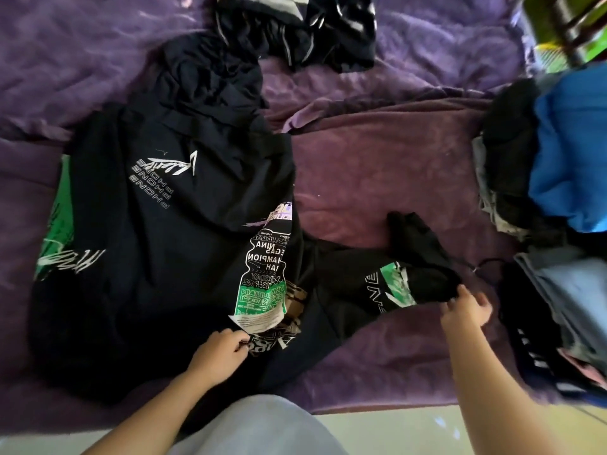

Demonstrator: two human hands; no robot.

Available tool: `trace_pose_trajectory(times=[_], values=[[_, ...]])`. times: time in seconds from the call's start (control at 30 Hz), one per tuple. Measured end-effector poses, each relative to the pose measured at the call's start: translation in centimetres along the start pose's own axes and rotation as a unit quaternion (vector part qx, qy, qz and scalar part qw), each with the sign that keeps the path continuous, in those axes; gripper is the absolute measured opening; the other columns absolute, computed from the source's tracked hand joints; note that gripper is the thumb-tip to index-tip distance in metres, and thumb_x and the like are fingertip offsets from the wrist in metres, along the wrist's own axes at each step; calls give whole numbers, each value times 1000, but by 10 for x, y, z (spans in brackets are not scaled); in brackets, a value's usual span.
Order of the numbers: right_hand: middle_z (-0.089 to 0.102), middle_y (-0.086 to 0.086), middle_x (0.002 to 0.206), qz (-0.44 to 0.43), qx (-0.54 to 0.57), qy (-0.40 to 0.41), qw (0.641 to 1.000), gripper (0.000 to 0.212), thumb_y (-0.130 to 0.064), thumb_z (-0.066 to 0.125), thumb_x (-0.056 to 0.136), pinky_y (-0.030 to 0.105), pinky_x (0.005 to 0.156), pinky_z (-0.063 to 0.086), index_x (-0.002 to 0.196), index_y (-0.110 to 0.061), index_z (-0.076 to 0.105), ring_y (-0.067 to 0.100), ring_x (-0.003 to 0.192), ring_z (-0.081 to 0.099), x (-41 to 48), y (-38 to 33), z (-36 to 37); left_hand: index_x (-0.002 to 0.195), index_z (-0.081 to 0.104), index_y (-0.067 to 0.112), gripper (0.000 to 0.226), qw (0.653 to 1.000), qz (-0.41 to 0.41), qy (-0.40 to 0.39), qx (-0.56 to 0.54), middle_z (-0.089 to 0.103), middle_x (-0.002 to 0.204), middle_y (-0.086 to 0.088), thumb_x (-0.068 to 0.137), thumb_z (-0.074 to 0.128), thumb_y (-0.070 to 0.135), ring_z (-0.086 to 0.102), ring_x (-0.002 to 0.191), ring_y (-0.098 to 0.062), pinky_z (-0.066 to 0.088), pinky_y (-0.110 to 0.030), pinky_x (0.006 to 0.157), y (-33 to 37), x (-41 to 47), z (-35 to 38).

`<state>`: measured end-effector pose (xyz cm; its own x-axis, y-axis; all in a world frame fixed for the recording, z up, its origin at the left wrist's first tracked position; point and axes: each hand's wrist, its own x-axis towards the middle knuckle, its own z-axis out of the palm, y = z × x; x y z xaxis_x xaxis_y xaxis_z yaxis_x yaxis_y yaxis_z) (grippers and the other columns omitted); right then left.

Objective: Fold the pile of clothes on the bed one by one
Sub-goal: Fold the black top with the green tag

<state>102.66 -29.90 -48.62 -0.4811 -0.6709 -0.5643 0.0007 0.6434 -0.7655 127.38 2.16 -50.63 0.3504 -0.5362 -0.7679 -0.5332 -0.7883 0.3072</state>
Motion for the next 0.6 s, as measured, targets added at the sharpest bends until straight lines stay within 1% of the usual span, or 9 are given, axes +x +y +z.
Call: trace_pose_trajectory(times=[0.07, 0.13, 0.2, 0.27, 0.37, 0.43, 0.47, 0.53, 0.6], values=[[49, 14, 135, 101, 4, -62, 993, 46, -14, 45, 98, 33, 91, 45, 142, -12, 33, 23, 107, 58, 2, 20, -16, 135, 46, 30, 40, 999, 7, -15, 45, 49, 133, 6, 95, 45, 34, 42, 122, -16, 40, -30, 98, -1, 2, -1], [40, 12, 144, 145, -3, -97, 985, 57, -24, 50, 97, 38, 104, 36, 146, -15, 24, 28, 128, 46, -5, 33, -17, 138, 41, 33, 44, 997, 10, -47, 61, 42, 140, 9, 94, 45, 35, 36, 128, -16, 38, -29, 101, -5, 0, 0], [42, 12, 142, 90, -63, -99, 989, 67, -30, 60, 91, 40, 106, 36, 146, -14, 24, 29, 128, 44, -15, 37, -7, 140, 39, 34, 46, 995, 11, -83, 62, 37, 145, 10, 94, 45, 35, 34, 131, -16, 35, -29, 104, -8, -2, 4], [37, 17, 143, -45, -222, -36, 973, 73, -36, 66, 85, 43, 107, 33, 143, -10, 30, 34, 130, 39, -21, 31, 7, 141, 36, 33, 47, 992, 6, -108, 60, 33, 148, 9, 95, 44, 35, 32, 133, -18, 33, -30, 107, -12, -6, 7], [32, 20, 146, -282, -456, -26, 844, 76, -43, 66, 82, 48, 105, 29, 142, -9, 33, 37, 134, 28, -25, 18, 28, 142, 34, 32, 48, 992, -6, -116, 50, 31, 150, 9, 95, 44, 34, 30, 135, -18, 31, -31, 108, -18, -10, 11], [29, 15, 148, -323, -586, -95, 737, 76, -45, 63, 84, 48, 105, 27, 145, -14, 29, 33, 136, 25, -26, 13, 43, 141, 36, 31, 47, 995, -8, -95, 39, 36, 147, 8, 95, 44, 33, 34, 132, -17, 33, -31, 107, -17, -11, 10], [32, 13, 147, -309, -630, -111, 704, 72, -43, 61, 86, 47, 105, 26, 145, -17, 28, 32, 135, 27, -24, 10, 50, 140, 37, 31, 46, 996, -7, -78, 33, 39, 145, 8, 95, 44, 33, 36, 130, -17, 35, -31, 105, -16, -10, 8], [46, 15, 136, -268, -650, -101, 704, 51, -31, 56, 90, 46, 104, 26, 137, -18, 42, 33, 127, 39, -22, 0, 60, 139, 39, 30, 44, 999, -1, -33, 33, 43, 141, 6, 95, 44, 33, 40, 127, -17, 38, -31, 102, -11, -7, 1], [58, 17, 123, -250, -572, -67, 778, 35, -20, 53, 88, 43, 103, 28, 123, -15, 56, 34, 119, 49, -22, -14, 63, 140, 38, 30, 45, 999, 10, 20, 45, 41, 142, 7, 96, 44, 33, 40, 126, -16, 38, -31, 100, -7, -2, -7]])
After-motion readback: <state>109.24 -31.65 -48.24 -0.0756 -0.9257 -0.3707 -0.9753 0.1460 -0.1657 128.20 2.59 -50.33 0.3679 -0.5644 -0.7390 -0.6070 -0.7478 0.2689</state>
